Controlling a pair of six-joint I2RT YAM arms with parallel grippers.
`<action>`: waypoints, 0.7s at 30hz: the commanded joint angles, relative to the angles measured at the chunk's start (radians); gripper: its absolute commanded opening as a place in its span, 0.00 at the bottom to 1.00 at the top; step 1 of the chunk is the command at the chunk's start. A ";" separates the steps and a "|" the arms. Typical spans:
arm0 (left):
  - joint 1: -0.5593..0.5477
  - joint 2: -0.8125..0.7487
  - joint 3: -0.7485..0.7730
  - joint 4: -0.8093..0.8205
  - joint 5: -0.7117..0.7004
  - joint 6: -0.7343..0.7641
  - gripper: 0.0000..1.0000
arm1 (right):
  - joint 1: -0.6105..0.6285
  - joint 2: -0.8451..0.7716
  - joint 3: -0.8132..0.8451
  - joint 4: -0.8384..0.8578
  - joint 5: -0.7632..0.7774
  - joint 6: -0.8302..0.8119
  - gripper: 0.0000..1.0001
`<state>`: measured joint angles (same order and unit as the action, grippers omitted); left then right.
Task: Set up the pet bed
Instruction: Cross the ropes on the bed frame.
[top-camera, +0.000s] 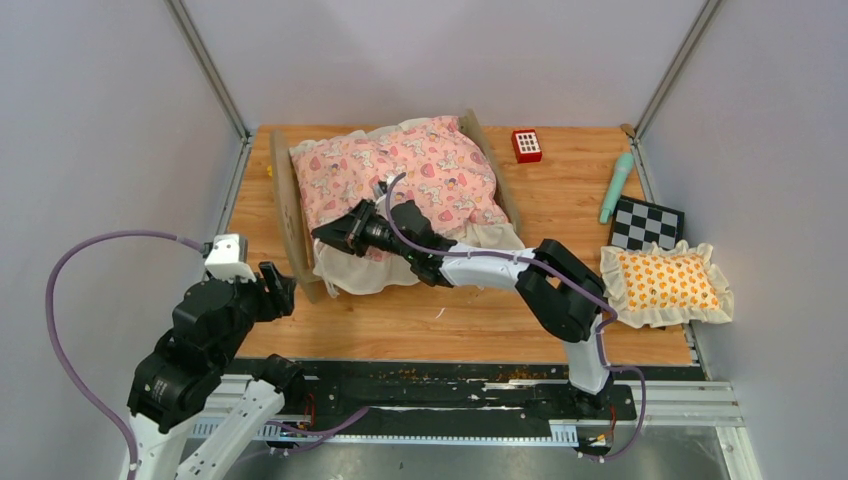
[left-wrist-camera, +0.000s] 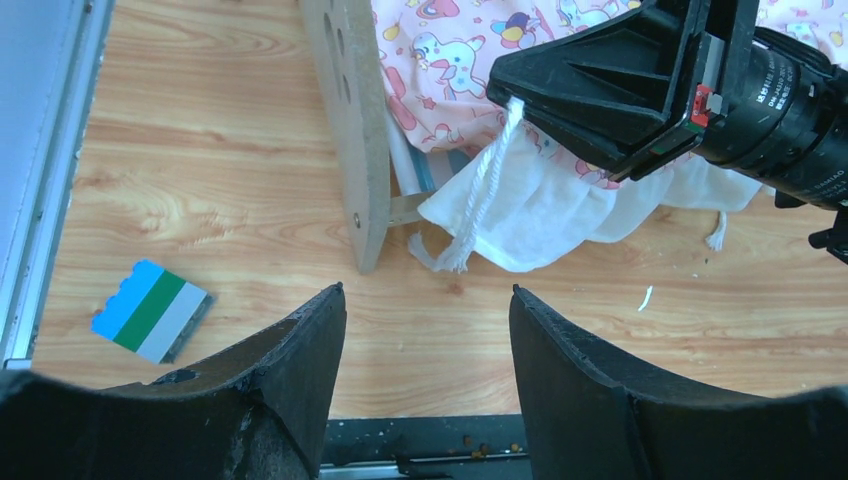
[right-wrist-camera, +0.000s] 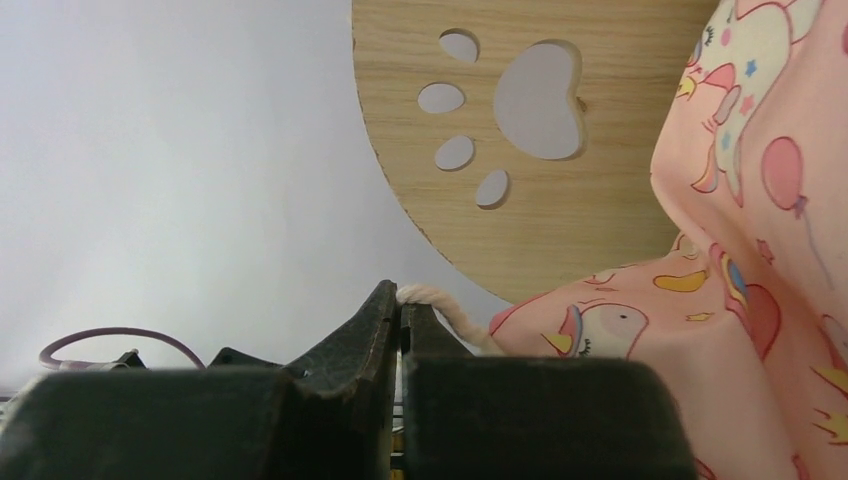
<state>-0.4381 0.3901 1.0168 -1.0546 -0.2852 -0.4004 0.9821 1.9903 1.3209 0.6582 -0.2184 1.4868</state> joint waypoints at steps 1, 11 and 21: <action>-0.001 -0.027 0.001 0.051 -0.028 0.018 0.68 | 0.016 0.017 0.079 -0.025 0.022 -0.024 0.02; -0.001 -0.019 0.016 0.068 -0.031 0.054 0.69 | 0.012 0.051 0.126 -0.023 0.105 -0.007 0.04; -0.001 0.011 0.040 0.095 -0.048 0.108 0.69 | -0.006 0.069 0.138 0.006 0.213 0.067 0.06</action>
<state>-0.4381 0.3870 1.0172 -1.0016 -0.3168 -0.3405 0.9878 2.0502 1.4151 0.6254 -0.0921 1.4841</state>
